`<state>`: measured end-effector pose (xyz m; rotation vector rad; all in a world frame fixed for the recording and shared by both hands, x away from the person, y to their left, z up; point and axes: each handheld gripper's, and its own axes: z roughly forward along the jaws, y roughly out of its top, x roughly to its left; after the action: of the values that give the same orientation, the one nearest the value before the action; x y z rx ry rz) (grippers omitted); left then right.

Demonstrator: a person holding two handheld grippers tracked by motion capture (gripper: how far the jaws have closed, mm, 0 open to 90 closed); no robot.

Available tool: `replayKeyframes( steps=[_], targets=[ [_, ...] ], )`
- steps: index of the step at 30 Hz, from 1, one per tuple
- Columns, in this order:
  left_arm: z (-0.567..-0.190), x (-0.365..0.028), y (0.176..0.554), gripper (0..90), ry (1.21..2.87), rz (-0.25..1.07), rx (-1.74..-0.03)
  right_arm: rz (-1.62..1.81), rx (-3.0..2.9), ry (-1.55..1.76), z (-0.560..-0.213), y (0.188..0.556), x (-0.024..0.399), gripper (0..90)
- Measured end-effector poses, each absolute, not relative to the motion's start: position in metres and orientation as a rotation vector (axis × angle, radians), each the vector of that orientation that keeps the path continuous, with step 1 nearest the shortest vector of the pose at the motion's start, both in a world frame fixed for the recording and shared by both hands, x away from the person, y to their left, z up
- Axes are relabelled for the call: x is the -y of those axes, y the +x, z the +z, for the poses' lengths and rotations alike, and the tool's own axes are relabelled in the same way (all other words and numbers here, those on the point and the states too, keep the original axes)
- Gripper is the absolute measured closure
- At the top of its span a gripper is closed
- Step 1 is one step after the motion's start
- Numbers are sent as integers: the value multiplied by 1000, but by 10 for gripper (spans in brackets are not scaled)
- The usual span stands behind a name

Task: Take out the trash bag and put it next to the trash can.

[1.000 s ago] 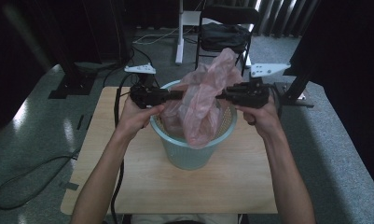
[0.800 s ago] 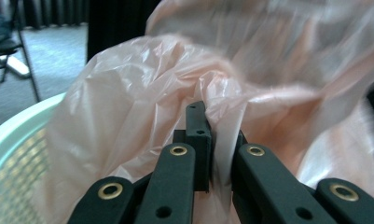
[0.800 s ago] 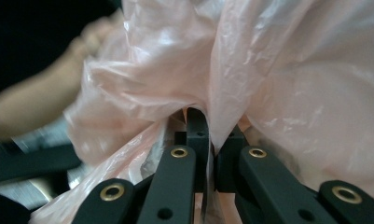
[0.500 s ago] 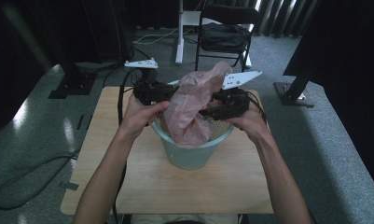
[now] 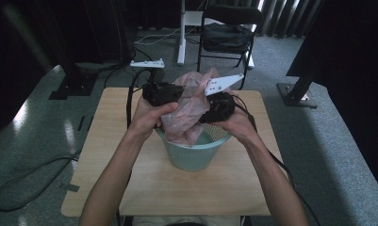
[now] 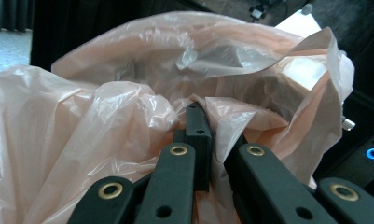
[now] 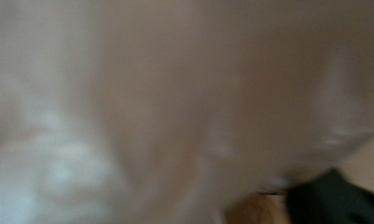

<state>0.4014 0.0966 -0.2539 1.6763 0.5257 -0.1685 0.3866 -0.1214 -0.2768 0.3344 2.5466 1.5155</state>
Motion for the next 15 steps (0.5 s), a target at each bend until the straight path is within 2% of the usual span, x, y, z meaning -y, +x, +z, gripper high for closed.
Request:
replayKeyframes(
  steps=[3, 4, 5, 8, 15],
  targets=[
    [-253, -97, 400, 864, 1679, -152, -524, 1508, -2552, 346, -276, 387, 123, 834],
    [-253, -97, 400, 821, 1679, -152, -524, 1498, -2542, 349, -277, 386, 124, 845],
    [-252, -101, 399, 748, 1669, -135, -533, 1492, -2532, 364, -277, 386, 125, 850],
    [-248, -112, 398, 667, 1650, -111, -542, 1504, -2510, 392, -278, 387, 135, 855],
    [-246, -135, 397, 620, 1634, -70, -569, 1506, -2485, 457, -276, 391, 152, 856]
  ],
)
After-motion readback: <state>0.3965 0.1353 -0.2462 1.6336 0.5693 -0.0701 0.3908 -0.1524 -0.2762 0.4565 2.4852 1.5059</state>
